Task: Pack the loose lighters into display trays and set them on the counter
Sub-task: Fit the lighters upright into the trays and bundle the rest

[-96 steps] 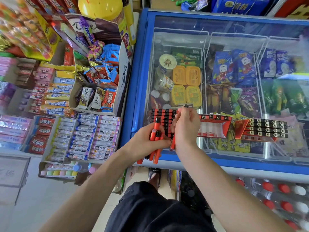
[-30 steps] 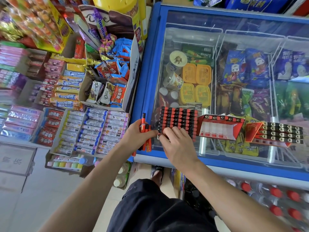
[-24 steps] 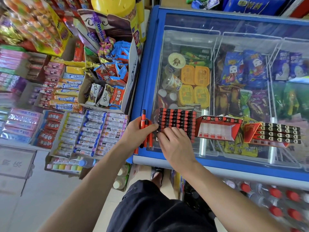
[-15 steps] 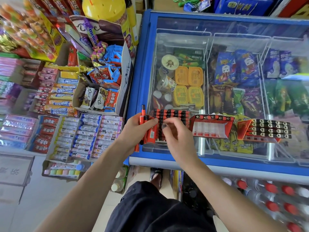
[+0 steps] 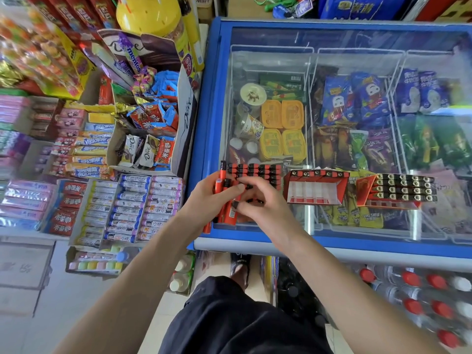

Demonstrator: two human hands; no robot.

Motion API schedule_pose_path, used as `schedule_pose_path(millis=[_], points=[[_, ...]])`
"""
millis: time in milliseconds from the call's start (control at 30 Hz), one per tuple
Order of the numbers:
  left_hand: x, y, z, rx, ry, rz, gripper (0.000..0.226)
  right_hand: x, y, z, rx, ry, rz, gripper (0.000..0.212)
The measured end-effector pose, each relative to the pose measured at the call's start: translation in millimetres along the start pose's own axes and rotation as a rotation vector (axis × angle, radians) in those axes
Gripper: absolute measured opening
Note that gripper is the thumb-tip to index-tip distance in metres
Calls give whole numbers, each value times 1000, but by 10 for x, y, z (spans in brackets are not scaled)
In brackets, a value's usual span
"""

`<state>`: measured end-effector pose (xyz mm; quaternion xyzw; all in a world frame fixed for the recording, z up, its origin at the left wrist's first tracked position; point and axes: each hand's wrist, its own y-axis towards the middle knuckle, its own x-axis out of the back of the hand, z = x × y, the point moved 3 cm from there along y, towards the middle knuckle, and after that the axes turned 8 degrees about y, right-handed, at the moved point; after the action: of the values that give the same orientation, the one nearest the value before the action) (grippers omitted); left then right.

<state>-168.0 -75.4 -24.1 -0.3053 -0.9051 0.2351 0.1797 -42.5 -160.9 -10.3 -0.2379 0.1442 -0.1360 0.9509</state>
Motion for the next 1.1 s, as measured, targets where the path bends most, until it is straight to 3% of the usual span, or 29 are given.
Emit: schedule_pose_path(millis=[267, 467, 667, 800, 933, 1100], points=[[-27, -6, 17, -61, 152, -65, 11, -25, -31, -50, 117, -381, -19, 52], [-34, 0, 43, -52, 147, -29, 17, 5, -9, -127, 57, -380, -31, 55], [78, 34, 182, -5, 189, -132, 18, 132, -56, -185, 67, -317, -152, 20], [165, 80, 324, 46, 256, -182, 20, 164, -101, -290, 205, -485, -182, 14], [158, 80, 392, 53, 321, -118, 20, 137, -140, -425, 426, -750, -159, 32], [169, 118, 465, 61, 363, -90, 19, 37, -121, -615, 648, -933, -91, 17]])
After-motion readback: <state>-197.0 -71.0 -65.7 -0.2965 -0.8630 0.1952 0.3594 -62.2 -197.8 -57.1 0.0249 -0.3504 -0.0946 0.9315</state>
